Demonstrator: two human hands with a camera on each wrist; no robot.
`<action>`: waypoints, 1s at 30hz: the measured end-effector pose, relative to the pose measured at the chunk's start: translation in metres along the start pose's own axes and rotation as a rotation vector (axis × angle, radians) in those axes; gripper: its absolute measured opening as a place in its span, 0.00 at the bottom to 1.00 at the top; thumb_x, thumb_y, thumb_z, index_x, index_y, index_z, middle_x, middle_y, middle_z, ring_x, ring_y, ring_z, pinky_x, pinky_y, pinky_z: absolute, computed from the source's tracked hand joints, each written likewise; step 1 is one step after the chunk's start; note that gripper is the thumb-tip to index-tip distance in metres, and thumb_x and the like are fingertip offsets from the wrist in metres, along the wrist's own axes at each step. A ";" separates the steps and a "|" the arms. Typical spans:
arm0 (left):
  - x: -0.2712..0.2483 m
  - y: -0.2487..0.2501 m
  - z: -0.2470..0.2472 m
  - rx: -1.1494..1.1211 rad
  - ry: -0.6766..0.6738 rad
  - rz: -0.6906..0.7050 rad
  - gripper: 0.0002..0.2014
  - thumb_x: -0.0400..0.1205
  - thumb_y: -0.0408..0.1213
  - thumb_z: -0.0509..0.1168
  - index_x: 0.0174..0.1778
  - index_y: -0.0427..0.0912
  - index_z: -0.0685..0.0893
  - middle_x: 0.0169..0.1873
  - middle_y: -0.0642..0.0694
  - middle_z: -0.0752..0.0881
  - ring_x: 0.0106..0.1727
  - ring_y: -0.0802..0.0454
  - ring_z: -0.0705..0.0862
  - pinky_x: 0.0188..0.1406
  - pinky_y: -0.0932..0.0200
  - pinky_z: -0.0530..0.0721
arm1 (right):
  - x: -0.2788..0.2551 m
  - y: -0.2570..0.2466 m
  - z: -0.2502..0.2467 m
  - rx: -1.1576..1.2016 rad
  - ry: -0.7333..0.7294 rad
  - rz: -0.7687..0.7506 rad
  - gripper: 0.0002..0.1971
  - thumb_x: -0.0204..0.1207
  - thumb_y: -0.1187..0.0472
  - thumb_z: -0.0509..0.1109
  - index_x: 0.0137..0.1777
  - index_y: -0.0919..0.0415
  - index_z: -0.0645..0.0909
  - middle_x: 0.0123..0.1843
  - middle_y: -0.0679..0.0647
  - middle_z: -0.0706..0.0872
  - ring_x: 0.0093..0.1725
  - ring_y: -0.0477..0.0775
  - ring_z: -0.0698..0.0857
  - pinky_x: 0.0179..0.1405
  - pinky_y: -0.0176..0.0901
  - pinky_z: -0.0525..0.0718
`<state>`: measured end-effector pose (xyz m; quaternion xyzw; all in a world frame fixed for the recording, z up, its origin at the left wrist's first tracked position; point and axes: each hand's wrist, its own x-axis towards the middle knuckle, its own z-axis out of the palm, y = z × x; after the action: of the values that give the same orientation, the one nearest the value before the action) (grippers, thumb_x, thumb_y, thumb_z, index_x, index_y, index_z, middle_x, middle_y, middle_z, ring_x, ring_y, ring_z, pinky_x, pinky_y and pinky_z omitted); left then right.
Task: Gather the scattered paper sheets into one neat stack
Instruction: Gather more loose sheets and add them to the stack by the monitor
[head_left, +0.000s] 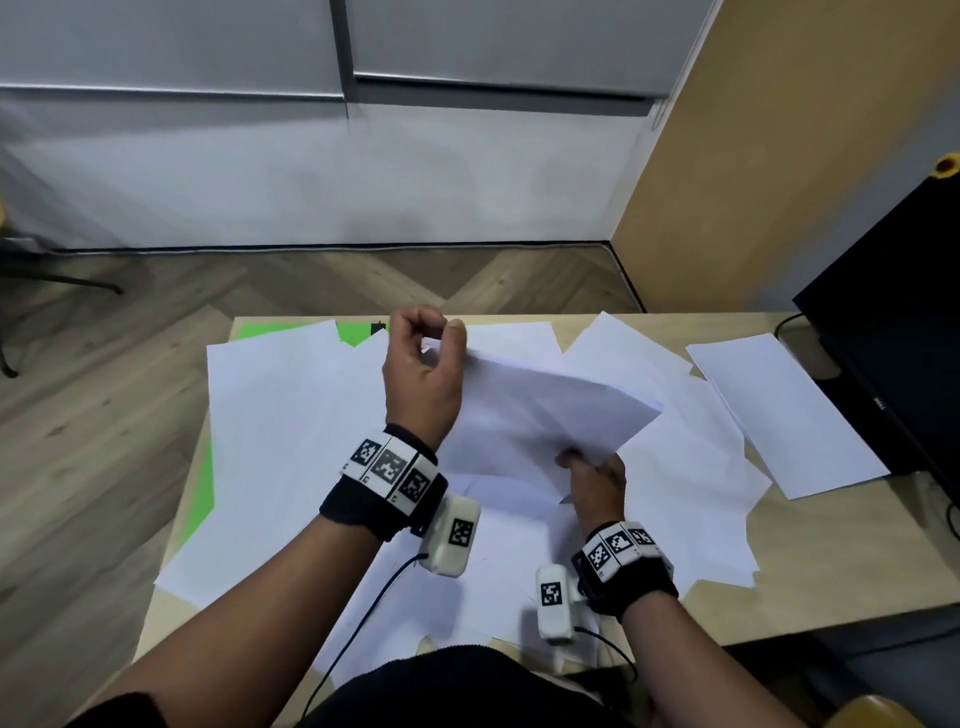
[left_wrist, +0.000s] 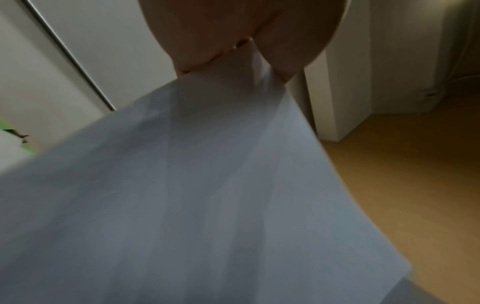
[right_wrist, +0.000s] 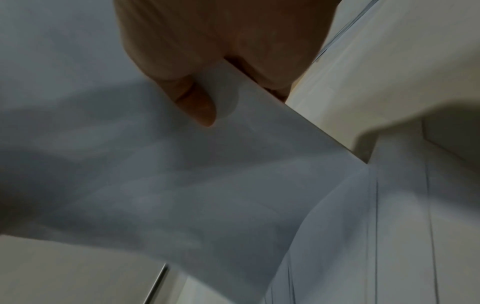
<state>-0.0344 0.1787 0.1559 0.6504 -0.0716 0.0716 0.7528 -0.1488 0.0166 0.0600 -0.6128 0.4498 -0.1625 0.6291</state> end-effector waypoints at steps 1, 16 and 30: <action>0.001 -0.003 -0.002 -0.001 0.011 -0.013 0.07 0.79 0.43 0.68 0.46 0.53 0.75 0.39 0.51 0.82 0.39 0.49 0.80 0.40 0.58 0.77 | 0.001 0.002 -0.001 -0.008 -0.011 -0.003 0.15 0.53 0.60 0.74 0.43 0.56 0.82 0.43 0.49 0.87 0.52 0.63 0.87 0.54 0.65 0.85; 0.013 -0.112 -0.073 0.500 0.022 -0.383 0.40 0.70 0.77 0.59 0.67 0.49 0.79 0.66 0.44 0.82 0.71 0.45 0.77 0.73 0.46 0.73 | 0.002 0.006 -0.005 0.064 0.002 0.006 0.13 0.48 0.71 0.62 0.25 0.54 0.63 0.20 0.42 0.65 0.24 0.50 0.60 0.23 0.35 0.59; -0.039 -0.175 -0.163 1.449 -0.180 -0.557 0.57 0.61 0.82 0.57 0.80 0.45 0.61 0.77 0.43 0.66 0.74 0.36 0.63 0.67 0.37 0.71 | 0.015 0.086 -0.038 -0.454 0.046 0.315 0.06 0.63 0.62 0.68 0.37 0.62 0.84 0.39 0.56 0.89 0.42 0.63 0.85 0.42 0.41 0.81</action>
<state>-0.0352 0.3146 -0.0450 0.9771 0.0980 -0.1442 0.1220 -0.1994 -0.0012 -0.0187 -0.6565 0.5787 0.0284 0.4830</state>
